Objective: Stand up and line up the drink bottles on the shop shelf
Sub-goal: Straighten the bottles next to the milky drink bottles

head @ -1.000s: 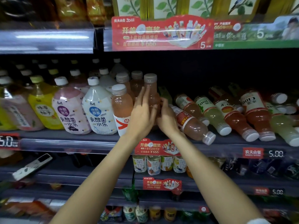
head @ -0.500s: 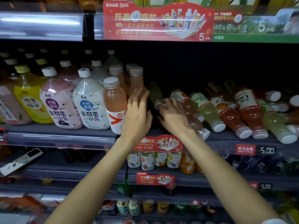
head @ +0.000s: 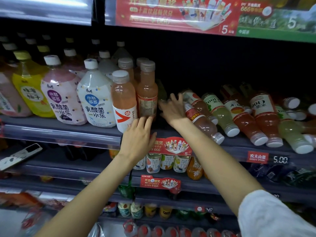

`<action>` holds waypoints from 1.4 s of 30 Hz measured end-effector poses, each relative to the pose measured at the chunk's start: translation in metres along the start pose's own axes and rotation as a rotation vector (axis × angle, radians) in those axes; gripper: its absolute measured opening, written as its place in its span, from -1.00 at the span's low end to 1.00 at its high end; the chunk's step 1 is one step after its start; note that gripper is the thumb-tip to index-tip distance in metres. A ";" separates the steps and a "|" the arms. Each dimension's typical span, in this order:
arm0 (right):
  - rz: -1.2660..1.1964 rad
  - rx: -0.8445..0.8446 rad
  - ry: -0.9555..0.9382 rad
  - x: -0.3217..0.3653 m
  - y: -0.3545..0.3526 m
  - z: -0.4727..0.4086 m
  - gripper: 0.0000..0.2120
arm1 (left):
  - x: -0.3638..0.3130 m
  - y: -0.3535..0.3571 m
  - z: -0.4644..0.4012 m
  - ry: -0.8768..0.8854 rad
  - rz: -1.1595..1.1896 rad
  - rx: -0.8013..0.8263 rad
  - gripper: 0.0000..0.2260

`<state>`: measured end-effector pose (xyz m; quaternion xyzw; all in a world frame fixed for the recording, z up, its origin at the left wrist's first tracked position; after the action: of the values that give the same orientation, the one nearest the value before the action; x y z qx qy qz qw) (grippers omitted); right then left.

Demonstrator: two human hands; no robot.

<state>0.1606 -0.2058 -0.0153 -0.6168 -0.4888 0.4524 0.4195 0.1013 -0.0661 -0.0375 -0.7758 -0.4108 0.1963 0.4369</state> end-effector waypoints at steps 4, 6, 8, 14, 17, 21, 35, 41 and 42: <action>-0.005 -0.060 0.019 -0.005 -0.004 0.011 -0.59 | 0.000 0.005 0.000 -0.054 0.107 0.012 -0.49; -0.041 -0.132 -0.017 -0.005 -0.006 0.022 -0.59 | -0.002 0.005 -0.004 -0.056 0.144 -0.017 -0.49; -0.044 -0.311 -0.082 -0.005 -0.015 0.035 -0.64 | -0.004 0.005 -0.009 -0.046 0.188 -0.038 -0.48; -0.134 -0.722 -0.105 -0.022 -0.044 0.069 -0.69 | -0.010 0.004 -0.023 -0.069 0.279 -0.087 -0.41; -0.297 -0.842 -0.161 -0.030 -0.063 0.082 -0.68 | -0.017 -0.001 -0.034 -0.051 0.387 -0.116 -0.31; -0.549 -0.768 -0.277 -0.032 -0.076 0.096 -0.63 | -0.022 -0.005 -0.051 -0.054 0.429 -0.201 -0.23; -0.314 -0.294 0.018 -0.067 -0.031 0.109 -0.67 | -0.006 -0.040 -0.033 -0.160 0.703 -0.450 -0.35; -0.411 -0.379 -0.038 -0.048 -0.038 0.109 -0.64 | -0.001 -0.049 -0.026 -0.210 0.719 -0.358 -0.40; -0.524 -0.349 -0.051 -0.039 -0.037 0.109 -0.61 | 0.002 -0.048 -0.025 -0.237 0.716 -0.367 -0.40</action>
<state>0.0423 -0.2299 0.0002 -0.5208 -0.7118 0.2537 0.3972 0.0970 -0.0644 0.0162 -0.9065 -0.1908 0.3474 0.1452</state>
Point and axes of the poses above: each hand's wrist, its own z-axis away from the middle knuckle, its own y-axis out of the palm, x = y × z, the point moved 6 cm from there along -z, towards the middle knuckle, and after that the axes turned 9 degrees about -z, right-handed, at the moved point
